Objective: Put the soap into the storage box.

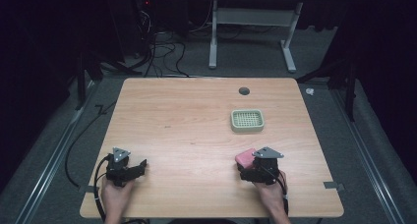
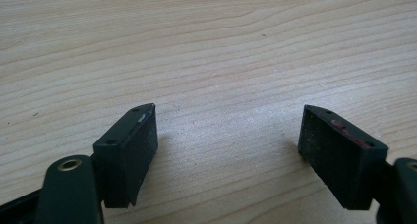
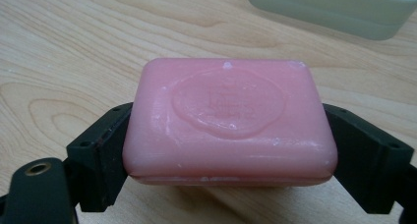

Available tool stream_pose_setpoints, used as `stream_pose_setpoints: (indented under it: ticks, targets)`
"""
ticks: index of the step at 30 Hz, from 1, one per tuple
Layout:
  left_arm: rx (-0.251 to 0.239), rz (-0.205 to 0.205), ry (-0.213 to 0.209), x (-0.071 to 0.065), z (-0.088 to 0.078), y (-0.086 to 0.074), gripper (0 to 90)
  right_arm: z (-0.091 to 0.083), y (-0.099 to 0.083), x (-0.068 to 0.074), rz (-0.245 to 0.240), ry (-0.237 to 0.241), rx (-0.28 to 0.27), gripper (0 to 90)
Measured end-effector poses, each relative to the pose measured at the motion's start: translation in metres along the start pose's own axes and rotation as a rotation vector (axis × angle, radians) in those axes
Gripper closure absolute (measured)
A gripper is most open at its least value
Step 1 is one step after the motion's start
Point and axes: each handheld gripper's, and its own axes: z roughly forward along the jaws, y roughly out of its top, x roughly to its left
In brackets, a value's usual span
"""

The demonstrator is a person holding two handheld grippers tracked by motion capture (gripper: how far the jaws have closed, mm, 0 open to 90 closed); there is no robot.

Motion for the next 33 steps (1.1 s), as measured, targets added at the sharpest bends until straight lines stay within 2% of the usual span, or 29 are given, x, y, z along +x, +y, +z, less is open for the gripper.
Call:
stream_pose_setpoints:
  ticks: [13, 25, 33]
  targets:
    - [0.000, 0.000, 0.000, 0.000, 0.000, 0.000, 23.2, -0.009, 0.011, -0.009, 0.009, 0.006, -0.025, 13.6]
    - [0.003, 0.002, 0.000, 0.000, 0.000, 0.000, 23.2, -0.017, 0.035, -0.020, 0.018, 0.003, -0.066, 13.7]
    - [0.003, 0.001, 0.000, 0.000, 0.000, 0.000, 23.2, -0.012, 0.051, -0.025, 0.011, -0.007, -0.086, 13.6]
